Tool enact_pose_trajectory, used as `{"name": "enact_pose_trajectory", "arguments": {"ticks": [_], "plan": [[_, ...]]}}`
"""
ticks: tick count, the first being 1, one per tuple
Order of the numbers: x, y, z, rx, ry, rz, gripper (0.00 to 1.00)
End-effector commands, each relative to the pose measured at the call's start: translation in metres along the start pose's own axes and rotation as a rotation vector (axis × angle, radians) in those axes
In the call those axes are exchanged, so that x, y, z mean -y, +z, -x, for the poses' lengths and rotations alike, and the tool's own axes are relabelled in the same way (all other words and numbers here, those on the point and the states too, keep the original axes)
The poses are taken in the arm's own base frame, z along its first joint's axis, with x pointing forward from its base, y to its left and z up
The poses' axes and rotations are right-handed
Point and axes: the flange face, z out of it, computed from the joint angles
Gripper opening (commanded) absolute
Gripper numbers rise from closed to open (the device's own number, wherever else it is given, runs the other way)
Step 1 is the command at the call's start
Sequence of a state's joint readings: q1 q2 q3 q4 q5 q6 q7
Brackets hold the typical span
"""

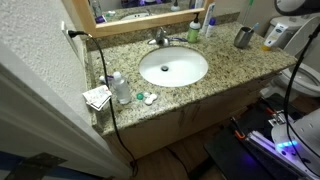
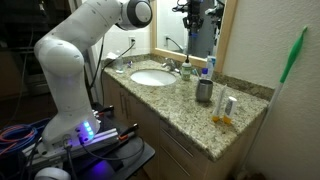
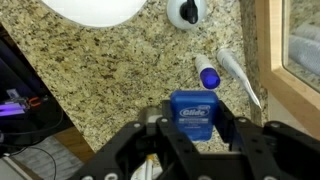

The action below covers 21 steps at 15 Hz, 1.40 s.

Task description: Pick up the blue object and put it on right

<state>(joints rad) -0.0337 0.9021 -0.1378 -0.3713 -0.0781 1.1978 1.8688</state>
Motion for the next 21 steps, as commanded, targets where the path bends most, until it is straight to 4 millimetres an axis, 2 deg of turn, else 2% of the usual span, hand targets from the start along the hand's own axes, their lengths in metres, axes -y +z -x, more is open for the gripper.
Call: {"name": "enact_pose_trajectory", "arguments": {"ticks": [1,6,7,9,10,12,16,18,21], "plan": [[0.017,0.002,-0.02,0.063,0.01,-0.046,0.19],[0.04,-0.02,-0.039,0.241,-0.036,-0.217,0.19],[0.034,-0.011,-0.032,0.175,-0.019,-0.166,0.44],[0.039,-0.017,-0.038,0.207,-0.018,-0.204,0.44],[0.04,-0.017,-0.039,0.21,-0.018,-0.207,0.19],[0.039,-0.035,-0.042,0.209,-0.017,-0.276,0.19],[0.041,-0.091,-0.077,0.239,-0.015,-0.505,0.19],[0.029,-0.103,-0.091,0.192,-0.076,-0.475,0.19],[0.0,-0.11,-0.128,0.041,-0.099,-0.317,0.19]]}}
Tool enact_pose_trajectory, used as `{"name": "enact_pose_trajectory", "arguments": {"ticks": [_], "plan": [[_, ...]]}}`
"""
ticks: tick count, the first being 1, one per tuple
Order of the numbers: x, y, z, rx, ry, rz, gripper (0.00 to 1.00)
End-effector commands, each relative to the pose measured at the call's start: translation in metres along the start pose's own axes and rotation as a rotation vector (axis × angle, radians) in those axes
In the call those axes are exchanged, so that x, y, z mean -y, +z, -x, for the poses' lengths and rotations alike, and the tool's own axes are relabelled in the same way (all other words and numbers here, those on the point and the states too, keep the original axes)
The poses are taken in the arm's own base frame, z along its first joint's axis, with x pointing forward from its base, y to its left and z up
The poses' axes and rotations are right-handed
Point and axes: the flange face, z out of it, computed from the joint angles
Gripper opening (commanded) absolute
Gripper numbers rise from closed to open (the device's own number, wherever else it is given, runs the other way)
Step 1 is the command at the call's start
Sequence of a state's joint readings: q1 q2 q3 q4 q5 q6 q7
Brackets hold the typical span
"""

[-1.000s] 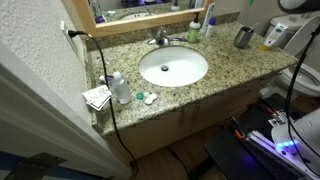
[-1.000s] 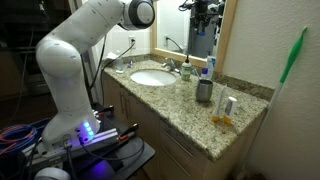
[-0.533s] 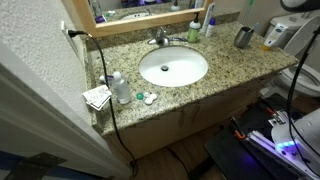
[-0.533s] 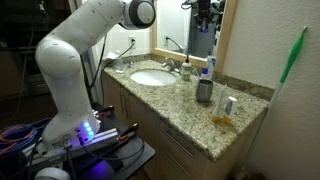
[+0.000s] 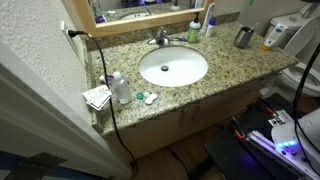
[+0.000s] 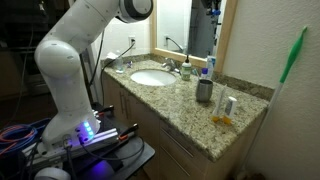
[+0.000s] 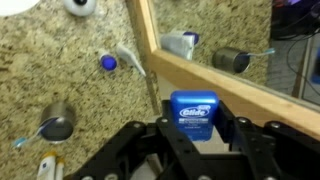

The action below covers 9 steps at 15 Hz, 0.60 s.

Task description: Pick up the blue object and put it on right

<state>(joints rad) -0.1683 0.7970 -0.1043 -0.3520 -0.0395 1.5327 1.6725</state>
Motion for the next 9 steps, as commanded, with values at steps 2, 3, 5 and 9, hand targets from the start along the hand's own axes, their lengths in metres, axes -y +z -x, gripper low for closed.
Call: {"name": "enact_pose_trajectory", "arguments": {"ticks": [2,3,5,9], "plan": [[-0.031,-0.04,-0.053,-0.171,-0.017,0.189,0.19],[-0.038,-0.048,-0.065,-0.184,-0.021,0.229,0.19],[-0.047,-0.056,-0.084,-0.184,-0.027,0.282,0.19],[-0.06,-0.025,-0.099,-0.112,-0.184,0.443,0.19]]}}
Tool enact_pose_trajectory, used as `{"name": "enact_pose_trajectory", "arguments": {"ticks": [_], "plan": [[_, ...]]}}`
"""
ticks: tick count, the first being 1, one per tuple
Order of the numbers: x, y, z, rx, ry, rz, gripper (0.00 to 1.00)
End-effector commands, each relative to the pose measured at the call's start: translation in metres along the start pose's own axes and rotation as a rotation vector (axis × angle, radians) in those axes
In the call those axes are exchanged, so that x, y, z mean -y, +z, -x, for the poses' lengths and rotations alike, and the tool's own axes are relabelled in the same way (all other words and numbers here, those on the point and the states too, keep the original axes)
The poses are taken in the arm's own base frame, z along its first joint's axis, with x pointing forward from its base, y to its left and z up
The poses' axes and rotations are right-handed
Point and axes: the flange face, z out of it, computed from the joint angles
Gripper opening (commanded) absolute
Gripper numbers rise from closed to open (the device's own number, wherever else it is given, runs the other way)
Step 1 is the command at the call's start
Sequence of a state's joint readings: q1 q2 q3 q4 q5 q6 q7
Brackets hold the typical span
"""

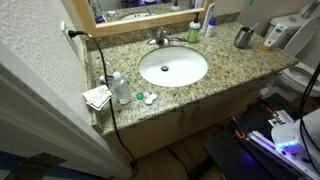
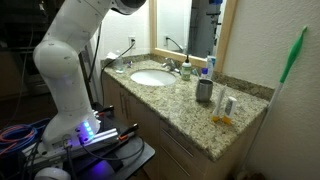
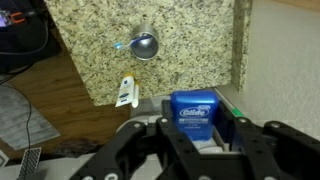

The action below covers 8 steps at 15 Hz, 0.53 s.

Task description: Pick up the blue object and put it on right

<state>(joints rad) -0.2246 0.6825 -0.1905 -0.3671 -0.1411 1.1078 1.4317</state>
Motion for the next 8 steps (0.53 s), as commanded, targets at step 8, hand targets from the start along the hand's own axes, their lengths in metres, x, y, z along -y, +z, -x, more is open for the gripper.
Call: {"name": "enact_pose_trajectory", "arguments": {"ticks": [8], "plan": [[0.039,0.135,0.032,0.053,-0.46,0.282,0.19]]}}
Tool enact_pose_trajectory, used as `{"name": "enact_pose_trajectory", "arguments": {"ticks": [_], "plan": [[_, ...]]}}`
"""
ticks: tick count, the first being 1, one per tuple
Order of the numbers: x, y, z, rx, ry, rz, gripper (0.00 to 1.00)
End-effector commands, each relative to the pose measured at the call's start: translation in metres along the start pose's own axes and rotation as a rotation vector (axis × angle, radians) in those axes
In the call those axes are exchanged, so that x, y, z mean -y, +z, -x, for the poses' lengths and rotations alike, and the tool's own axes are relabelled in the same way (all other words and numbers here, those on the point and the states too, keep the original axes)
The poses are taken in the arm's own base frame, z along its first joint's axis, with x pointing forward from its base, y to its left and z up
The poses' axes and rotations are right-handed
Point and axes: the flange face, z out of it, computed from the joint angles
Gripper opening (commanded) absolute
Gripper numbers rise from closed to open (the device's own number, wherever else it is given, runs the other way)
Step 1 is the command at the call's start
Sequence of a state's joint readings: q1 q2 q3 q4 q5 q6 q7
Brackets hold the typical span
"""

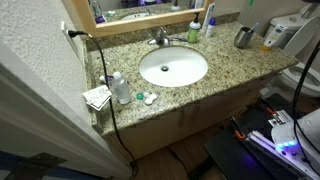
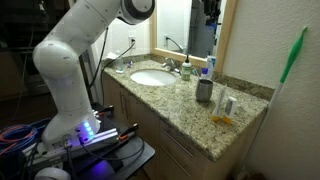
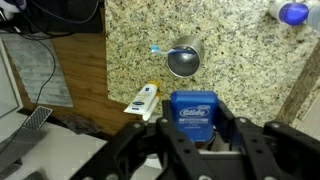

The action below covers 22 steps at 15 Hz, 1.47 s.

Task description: Pick up the blue object and put it on right

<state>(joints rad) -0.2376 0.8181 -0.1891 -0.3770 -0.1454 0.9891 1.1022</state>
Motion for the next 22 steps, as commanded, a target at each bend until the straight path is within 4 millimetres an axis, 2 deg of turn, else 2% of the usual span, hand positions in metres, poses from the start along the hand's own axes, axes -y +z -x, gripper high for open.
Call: {"name": "enact_pose_trajectory", "arguments": {"ticks": [1,5,7,8,10,12,13,14,18,22], "plan": [[0.037,0.041,0.008,-0.008,-0.14,0.042,0.19],[0.09,0.096,0.025,-0.029,-0.214,0.047,0.19],[0.113,0.123,0.029,-0.018,-0.162,0.019,0.19],[0.1,0.109,0.03,-0.023,-0.175,0.052,0.44],[0.115,0.129,0.033,-0.029,-0.165,0.053,0.44],[0.116,0.131,0.032,-0.03,-0.162,0.051,0.44],[0.119,0.134,0.031,-0.038,-0.128,0.049,0.19],[0.13,0.153,0.027,-0.028,-0.117,0.028,0.19],[0.147,0.197,-0.005,0.075,-0.078,-0.071,0.19],[0.155,0.222,-0.05,0.162,-0.028,-0.244,0.19]]}}
